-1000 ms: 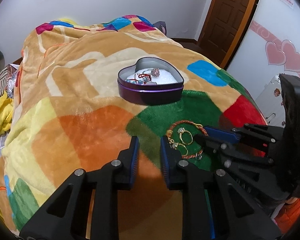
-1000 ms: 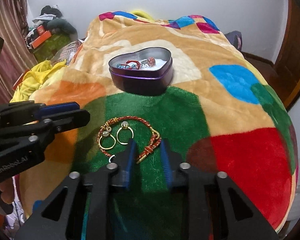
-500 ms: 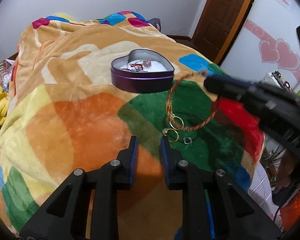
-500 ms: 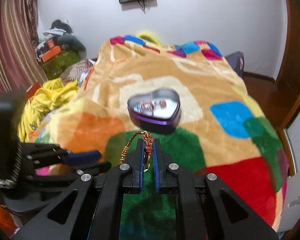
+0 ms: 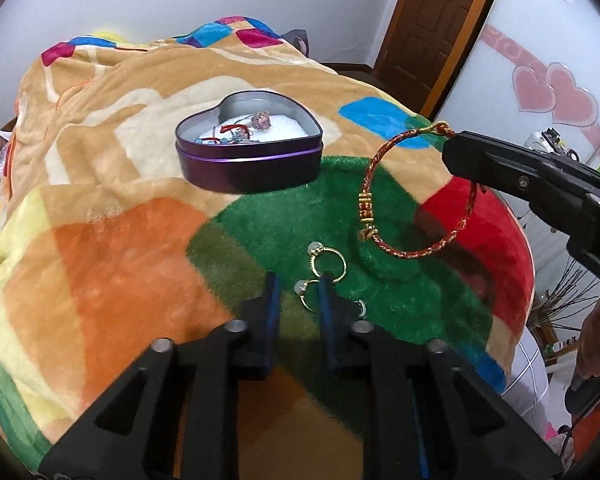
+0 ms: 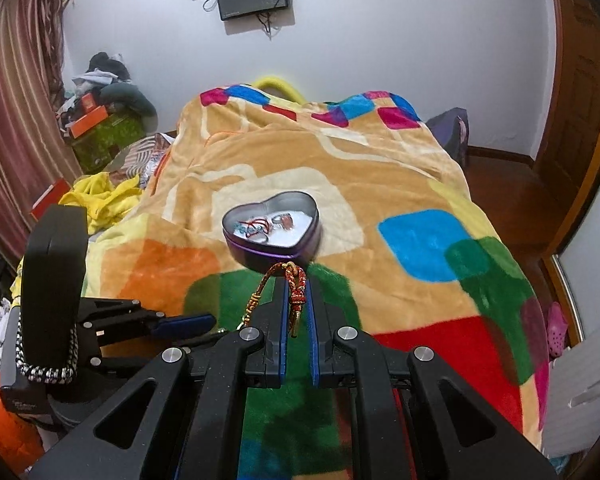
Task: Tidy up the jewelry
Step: 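Grasp the red braided bracelet with the right gripper while the left gripper grasps an earring, then carry the braided bracelet and earring over the heart tin and release them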
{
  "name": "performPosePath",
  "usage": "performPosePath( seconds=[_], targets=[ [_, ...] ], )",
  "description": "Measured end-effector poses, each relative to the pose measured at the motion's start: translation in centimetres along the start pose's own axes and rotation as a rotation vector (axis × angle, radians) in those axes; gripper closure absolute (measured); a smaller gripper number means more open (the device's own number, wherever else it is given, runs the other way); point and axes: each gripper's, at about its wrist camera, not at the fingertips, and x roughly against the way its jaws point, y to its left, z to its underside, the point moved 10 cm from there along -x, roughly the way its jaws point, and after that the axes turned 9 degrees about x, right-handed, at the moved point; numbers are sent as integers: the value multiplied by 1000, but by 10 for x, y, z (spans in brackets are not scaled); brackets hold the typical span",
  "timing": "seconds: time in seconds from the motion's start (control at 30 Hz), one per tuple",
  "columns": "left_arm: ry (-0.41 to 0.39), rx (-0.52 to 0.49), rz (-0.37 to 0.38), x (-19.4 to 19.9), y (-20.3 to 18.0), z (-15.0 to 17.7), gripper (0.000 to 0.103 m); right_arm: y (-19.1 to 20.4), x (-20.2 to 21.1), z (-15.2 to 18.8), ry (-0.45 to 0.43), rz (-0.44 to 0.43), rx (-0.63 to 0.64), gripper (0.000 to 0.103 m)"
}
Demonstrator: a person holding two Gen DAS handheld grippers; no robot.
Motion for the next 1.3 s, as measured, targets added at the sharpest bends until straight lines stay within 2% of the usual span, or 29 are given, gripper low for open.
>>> performPosePath(
  seconds=[0.03, 0.37, 0.83, 1.3],
  targets=[
    [2, 1, 2, 0, 0, 1, 97, 0, 0, 1, 1, 0, -2, 96],
    [-64, 20, -13, 24, 11, -14, 98, 2, 4, -9, -22, -5, 1, 96],
    [-184, 39, -18, 60, 29, -69, 98, 3, -2, -43, -77, -16, 9, 96],
    [-232, 44, -26, 55, 42, -106, 98, 0, -21, -67, -99, -40, 6, 96]
  ],
)
